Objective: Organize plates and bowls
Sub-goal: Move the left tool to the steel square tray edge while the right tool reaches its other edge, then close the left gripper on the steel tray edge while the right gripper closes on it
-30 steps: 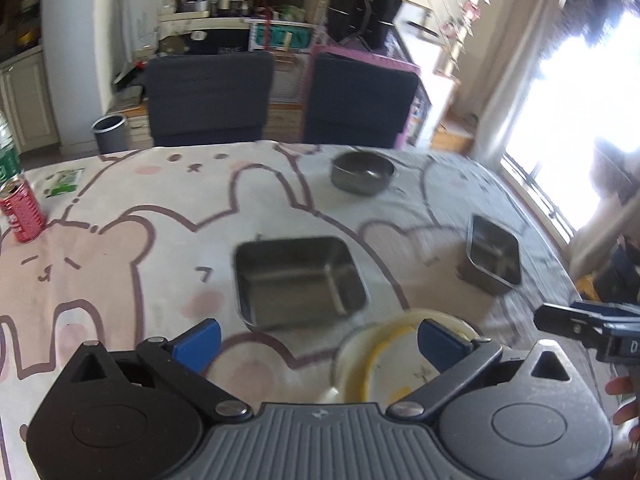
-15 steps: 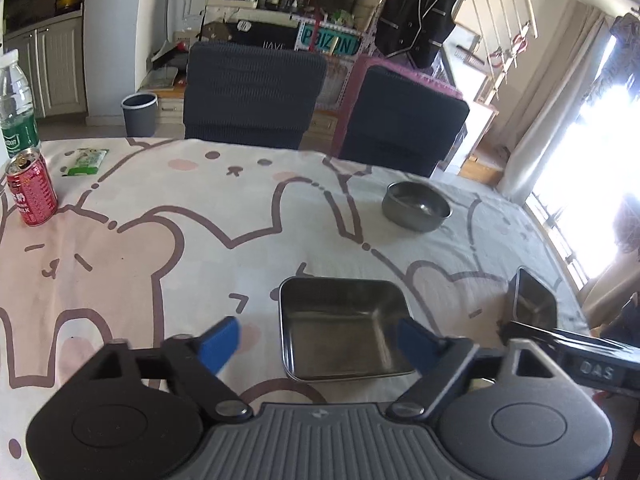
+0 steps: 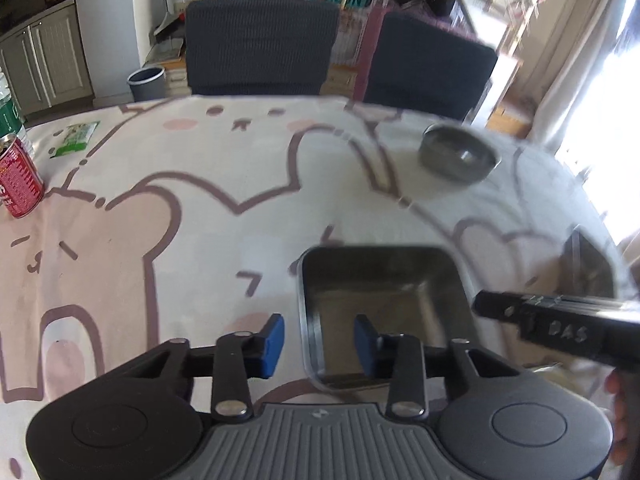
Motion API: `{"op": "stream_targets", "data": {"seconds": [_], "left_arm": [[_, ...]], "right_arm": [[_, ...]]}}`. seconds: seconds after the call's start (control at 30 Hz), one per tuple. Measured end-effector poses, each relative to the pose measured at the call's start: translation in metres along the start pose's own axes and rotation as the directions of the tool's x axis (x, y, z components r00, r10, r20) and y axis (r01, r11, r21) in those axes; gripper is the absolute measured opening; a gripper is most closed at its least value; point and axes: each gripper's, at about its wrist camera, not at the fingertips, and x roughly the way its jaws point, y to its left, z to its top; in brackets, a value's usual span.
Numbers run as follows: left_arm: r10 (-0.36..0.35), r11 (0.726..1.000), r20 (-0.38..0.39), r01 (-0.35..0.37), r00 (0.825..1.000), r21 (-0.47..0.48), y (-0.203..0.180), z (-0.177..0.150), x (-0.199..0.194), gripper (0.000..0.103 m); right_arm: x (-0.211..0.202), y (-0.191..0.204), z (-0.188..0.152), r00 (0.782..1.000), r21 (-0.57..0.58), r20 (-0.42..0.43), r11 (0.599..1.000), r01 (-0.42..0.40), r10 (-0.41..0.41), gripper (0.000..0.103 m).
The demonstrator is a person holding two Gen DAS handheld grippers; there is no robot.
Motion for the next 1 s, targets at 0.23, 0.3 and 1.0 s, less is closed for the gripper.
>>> {"op": "stream_targets", "data": {"seconds": [0.23,0.3,1.0], "left_arm": [[0.012,1.0,-0.019,-0.012,1.0,-0.009,0.006,0.003,0.013,0.025],[0.016,1.0,-0.022,-0.016,1.0,0.0,0.005,0.003,0.016,0.025],[0.025,1.0,-0.031,-0.025,0.999,-0.001,0.005,0.004,0.021,0.003]], "right_arm": [[0.017,-0.001,-0.002,1.0,-0.011,-0.027,1.0,0.016,-0.016,0.028],[0.019,0.0,-0.003,0.999,-0.02,-0.035,1.0,0.016,-0.017,0.025],[0.03,0.013,-0.008,0.998,-0.067,-0.05,0.997,0.041,-0.044,0.005]]}}
